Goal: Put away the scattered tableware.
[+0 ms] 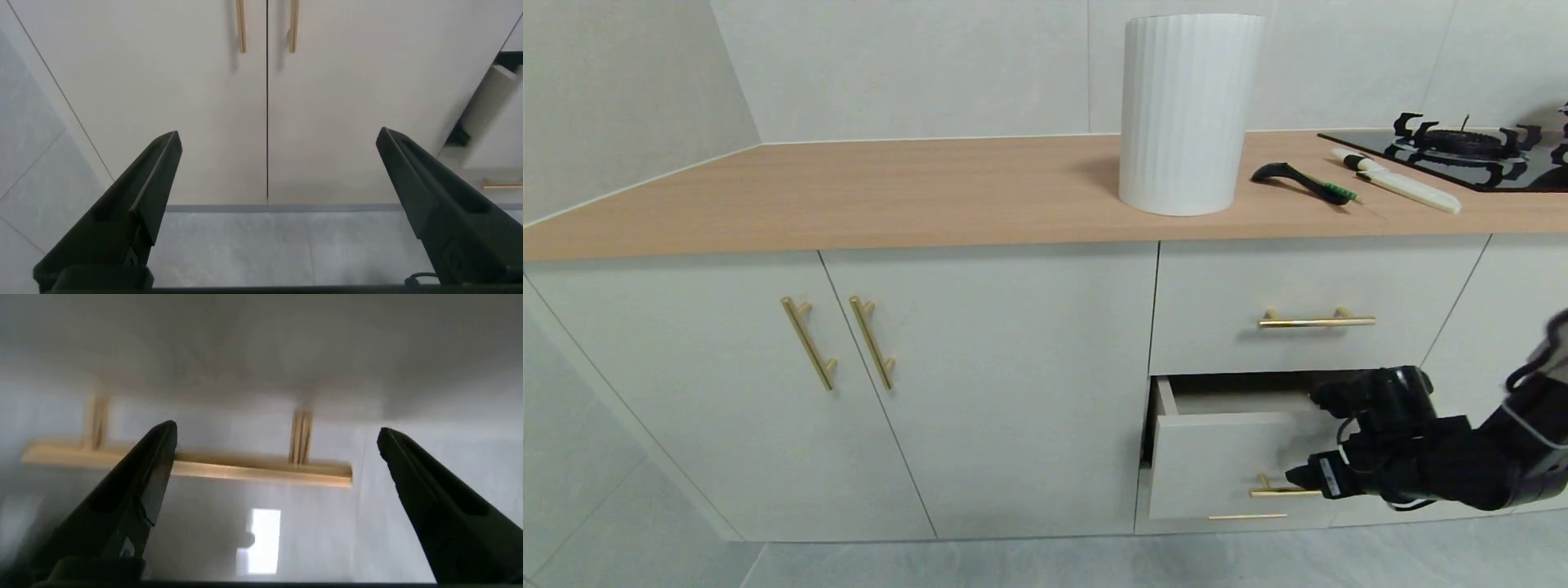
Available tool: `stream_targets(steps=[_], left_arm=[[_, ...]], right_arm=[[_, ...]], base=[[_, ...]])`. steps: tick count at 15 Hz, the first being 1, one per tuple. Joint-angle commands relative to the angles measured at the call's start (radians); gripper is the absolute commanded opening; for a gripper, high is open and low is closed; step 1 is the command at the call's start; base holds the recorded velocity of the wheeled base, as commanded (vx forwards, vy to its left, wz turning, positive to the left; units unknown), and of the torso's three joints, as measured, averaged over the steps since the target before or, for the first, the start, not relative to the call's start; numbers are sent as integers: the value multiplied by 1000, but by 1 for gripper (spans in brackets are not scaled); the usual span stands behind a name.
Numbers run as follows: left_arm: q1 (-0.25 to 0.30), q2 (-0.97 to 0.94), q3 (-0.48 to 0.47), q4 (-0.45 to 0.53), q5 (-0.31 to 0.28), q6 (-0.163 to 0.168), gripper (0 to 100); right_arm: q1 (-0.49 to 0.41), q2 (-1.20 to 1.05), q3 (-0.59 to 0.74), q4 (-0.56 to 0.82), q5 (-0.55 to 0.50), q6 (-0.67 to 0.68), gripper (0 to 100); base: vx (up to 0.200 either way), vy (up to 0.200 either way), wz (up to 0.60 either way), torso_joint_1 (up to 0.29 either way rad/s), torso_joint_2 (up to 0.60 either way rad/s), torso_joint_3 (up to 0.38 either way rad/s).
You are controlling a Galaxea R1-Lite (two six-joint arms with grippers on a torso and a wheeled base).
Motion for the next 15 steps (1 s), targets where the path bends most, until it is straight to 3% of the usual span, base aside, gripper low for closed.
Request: stream_targets(steps=[1,4,8,15], left_arm=[[0,1,0,0,0,0,100],[0,1,0,0,1,0,100],[0,1,0,0,1,0,100],[0,1,0,0,1,0,100]], right_arm=[[25,-421,-71,340,81,2,100],[51,-536,-103,433,79,3,100],[78,-496,-105,412,81,12,100],[86,-246,-88,163,16,81,100]], base=[[0,0,0,0,0,0],[0,0,0,0,0,0],[0,0,0,0,0,0],[0,0,0,0,0,0]])
